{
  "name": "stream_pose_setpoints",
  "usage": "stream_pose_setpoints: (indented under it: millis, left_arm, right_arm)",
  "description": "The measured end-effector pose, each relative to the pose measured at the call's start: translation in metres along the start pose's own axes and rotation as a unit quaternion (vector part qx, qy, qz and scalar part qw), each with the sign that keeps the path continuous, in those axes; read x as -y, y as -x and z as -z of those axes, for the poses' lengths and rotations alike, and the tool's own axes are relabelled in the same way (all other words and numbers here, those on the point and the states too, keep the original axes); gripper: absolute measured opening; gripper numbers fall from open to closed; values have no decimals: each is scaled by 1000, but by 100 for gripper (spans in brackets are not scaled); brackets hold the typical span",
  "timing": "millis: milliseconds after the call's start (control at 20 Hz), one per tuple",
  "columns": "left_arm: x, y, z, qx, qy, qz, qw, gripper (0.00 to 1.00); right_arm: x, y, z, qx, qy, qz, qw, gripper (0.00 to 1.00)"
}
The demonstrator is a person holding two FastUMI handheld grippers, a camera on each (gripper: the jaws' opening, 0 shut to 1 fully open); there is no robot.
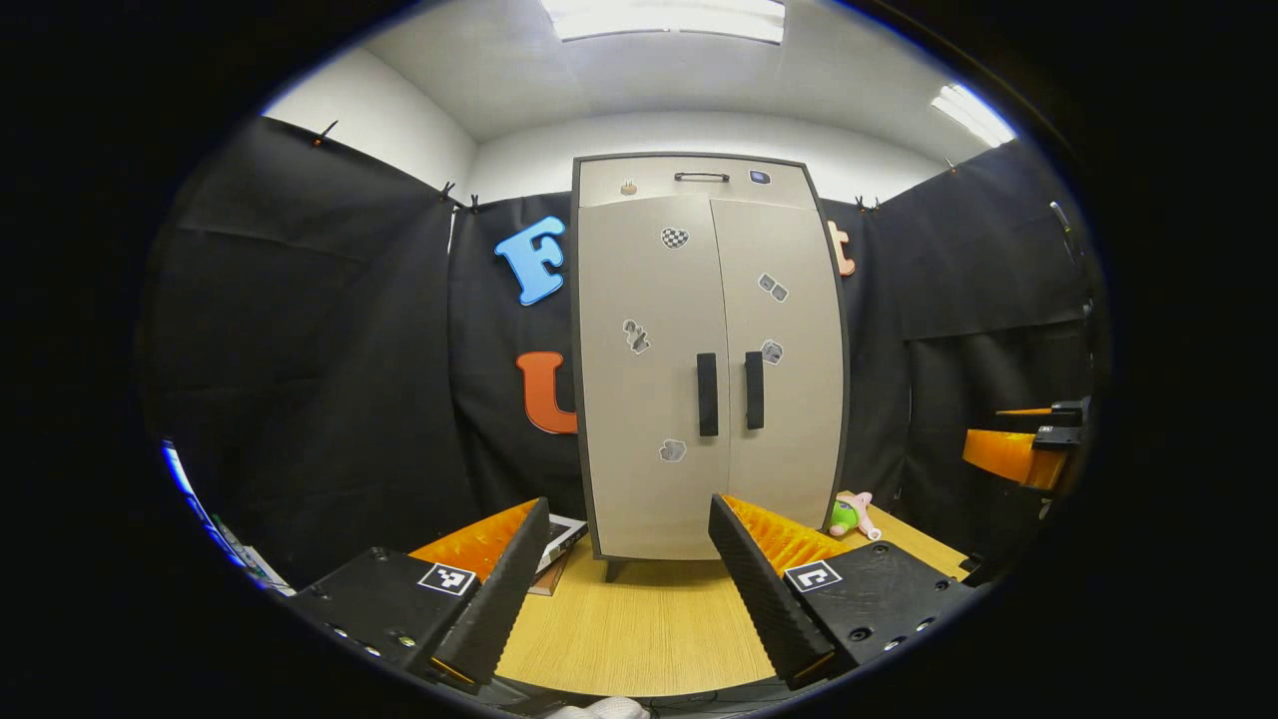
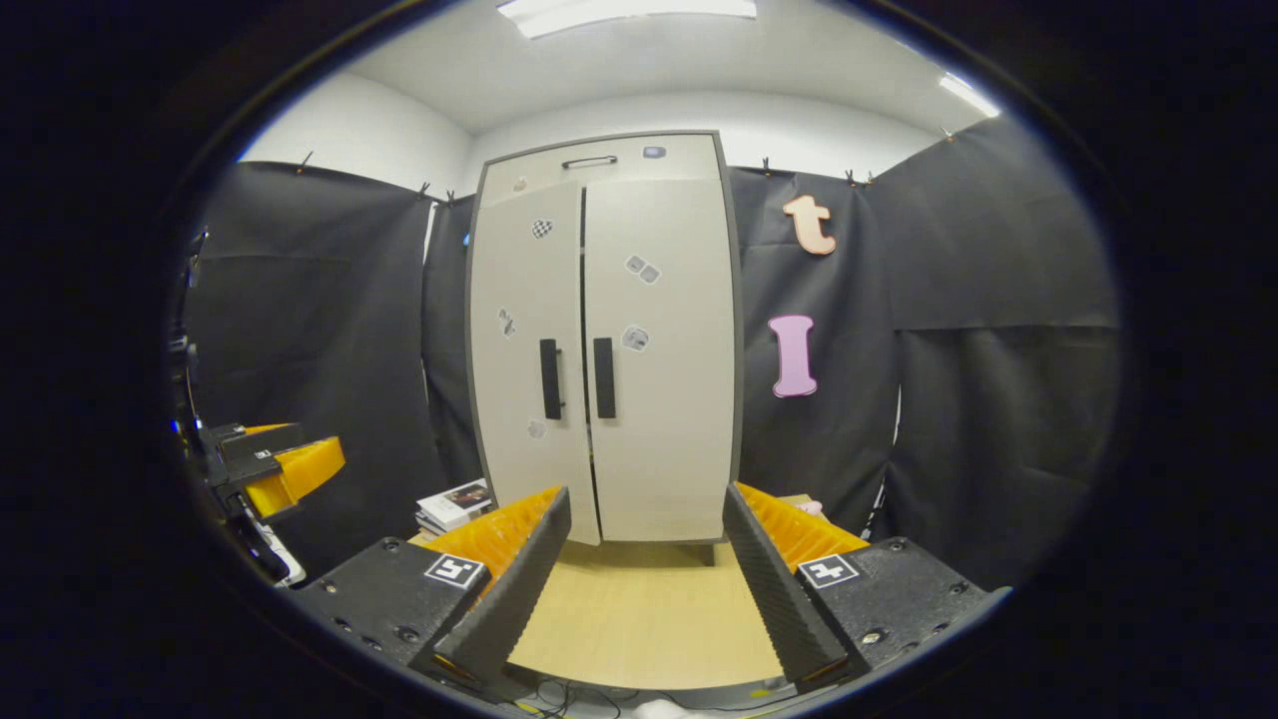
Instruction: Grab one shoe with the right hand and put it into the shoe cabinet, grab the other shoe with the left hand and put it into the shoe cabinet; then close the right door with the right hand and the left door with the left hand.
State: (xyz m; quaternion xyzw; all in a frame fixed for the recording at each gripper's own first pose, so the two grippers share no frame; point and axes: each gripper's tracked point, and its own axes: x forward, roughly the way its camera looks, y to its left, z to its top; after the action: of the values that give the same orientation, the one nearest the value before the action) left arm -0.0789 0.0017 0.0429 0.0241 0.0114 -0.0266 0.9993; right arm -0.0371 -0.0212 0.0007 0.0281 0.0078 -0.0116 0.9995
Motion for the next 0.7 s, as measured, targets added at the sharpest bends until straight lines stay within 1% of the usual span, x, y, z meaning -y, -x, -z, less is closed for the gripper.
stream_pose_setpoints:
  millis: [300,350,450,500,700]
  left_arm:
    - [0,-1,0,0,-4,10,1000,96]
    - [0,-2,0,0,-4,11,1000,100]
    - [1,-2,-2,1,-5,15,1000,100]
    - [0,-2,-1,1,-6,16,1000,96]
    - [2,-2,-1,1,-7,21,1000,96]
  right_arm:
    - [-1,0,-1,3,1,7,1000,99]
    - [-1,1,-1,4,0,8,1000,99]
    - [-3,1,-1,5,-1,10,1000,99]
    - [-3,1,-1,4,-1,11,1000,99]
    - [-5,1,1,4,0,12,1000,99]
